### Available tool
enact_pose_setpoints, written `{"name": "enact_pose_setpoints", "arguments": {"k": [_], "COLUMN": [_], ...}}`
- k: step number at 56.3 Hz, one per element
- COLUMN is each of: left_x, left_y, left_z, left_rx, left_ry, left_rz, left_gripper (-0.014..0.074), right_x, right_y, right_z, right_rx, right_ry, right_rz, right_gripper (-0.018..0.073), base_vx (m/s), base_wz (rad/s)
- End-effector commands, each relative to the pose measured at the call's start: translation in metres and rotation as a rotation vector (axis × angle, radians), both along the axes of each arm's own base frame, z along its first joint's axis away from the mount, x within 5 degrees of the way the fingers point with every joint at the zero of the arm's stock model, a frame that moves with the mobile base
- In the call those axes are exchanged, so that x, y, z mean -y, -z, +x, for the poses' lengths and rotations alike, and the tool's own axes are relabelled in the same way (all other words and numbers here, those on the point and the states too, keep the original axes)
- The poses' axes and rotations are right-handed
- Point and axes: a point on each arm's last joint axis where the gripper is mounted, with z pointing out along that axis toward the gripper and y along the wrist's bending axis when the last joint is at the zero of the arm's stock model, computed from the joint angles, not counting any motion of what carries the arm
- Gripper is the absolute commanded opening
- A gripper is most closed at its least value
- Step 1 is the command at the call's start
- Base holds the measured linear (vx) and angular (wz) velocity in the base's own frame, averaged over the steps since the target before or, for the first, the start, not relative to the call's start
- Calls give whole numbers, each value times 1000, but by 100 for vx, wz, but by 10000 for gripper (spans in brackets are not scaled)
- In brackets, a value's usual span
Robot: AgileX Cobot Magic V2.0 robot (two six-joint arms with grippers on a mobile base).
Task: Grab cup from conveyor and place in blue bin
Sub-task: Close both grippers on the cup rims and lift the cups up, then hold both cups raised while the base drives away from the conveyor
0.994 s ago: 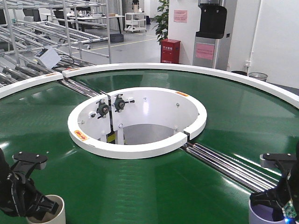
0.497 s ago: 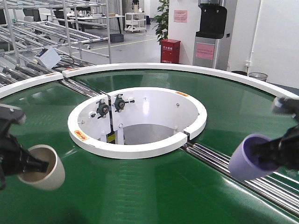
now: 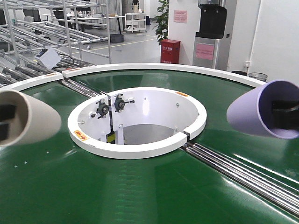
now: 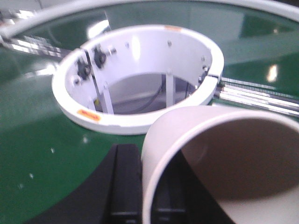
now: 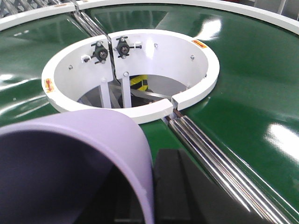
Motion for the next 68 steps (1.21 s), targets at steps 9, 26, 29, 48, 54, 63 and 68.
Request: {"name": "enact_pose_setpoints", "arguments": {"k": [9,26,29,48,54,63,68], "left_x": [-6,-8,-8,-8,-8,-8,-8], "left_y": [-36,-39,-39,-39,-39,-39,-39], "left_z": [-44,-54,-54,-54,-54,-54,-54], "left_rx": [213,229,229,229,229,229,229], "left_ry": [4,7,7,7,7,7,7], "left_rz": [-27,-28,-28,-28,-28,-28,-28], "left_gripper": [52,52,52,52,52,52,52], "right_x": [3,3,3,3,3,3,3], "right_y": [-21,-20,-20,-20,-20,-20,-19], "right_z": [-11,-11,-11,-11,-11,-11,-11], "right_rx": [124,114,114,114,114,114,110], "right_ry": [12,11,11,11,11,11,10], "right_rz": [11,9,9,9,9,10,9], "right_gripper": [-9,-9,-9,-9,-9,-9,-9], "base_vx": [0,0,0,0,0,0,-1], "base_wz": [0,0,0,0,0,0,1]}}
